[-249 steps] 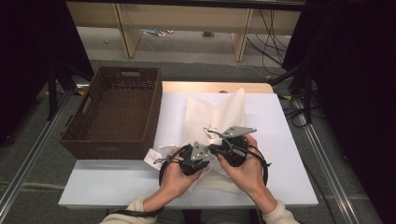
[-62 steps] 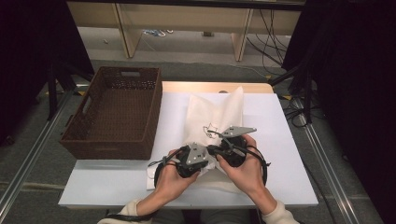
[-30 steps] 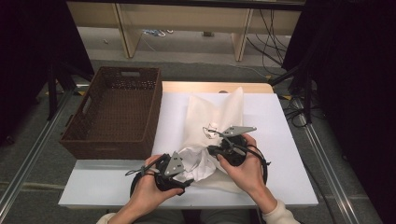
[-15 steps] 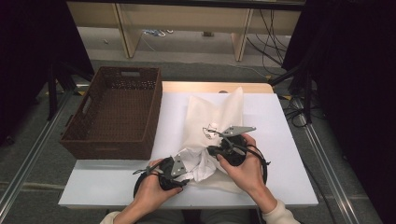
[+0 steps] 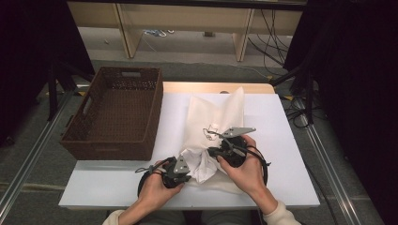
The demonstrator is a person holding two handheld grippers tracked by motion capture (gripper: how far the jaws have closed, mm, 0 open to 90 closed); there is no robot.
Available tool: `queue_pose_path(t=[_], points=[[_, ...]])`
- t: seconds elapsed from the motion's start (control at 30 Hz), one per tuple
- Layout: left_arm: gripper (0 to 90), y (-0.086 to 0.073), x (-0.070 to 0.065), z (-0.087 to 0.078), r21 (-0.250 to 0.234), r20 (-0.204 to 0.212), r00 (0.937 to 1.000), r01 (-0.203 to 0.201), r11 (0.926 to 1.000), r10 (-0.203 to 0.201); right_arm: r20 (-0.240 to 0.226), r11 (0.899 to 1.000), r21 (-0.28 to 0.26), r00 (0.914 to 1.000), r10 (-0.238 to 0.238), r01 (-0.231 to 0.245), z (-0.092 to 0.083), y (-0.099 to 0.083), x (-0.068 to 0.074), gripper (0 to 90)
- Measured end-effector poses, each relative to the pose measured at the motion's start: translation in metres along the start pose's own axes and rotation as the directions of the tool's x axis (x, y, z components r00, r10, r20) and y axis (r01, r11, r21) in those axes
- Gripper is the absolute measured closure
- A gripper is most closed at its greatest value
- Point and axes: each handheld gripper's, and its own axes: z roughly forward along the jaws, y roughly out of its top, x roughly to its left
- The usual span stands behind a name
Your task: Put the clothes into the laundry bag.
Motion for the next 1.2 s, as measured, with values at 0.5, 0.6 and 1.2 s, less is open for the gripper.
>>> queue_pose_path(t=[0.5, 0.6, 1.2], points=[[88.5, 0.045, -0.007, 0.004, -0.159, 0.023, 0.9996, 0.018, 0.9871, -0.014, -0.012, 1.000, -0.014, 0.9998, -0.012, 0.012, -0.001, 0.001, 0.003, 88.9], [88.5, 0.051, -0.003, 0.008, -0.172, 0.008, 0.9998, 0.020, 0.9850, -0.019, -0.006, 1.000, -0.028, 0.9999, 0.013, -0.014, -0.002, 0.001, 0.005, 88.9], [40.1, 0.044, -0.014, 0.002, -0.193, 0.001, 0.9965, -0.082, 0.9778, 0.084, -0.006, 0.999, -0.031, 0.9996, 0.026, -0.026, -0.004, 0.001, 0.000, 88.8]])
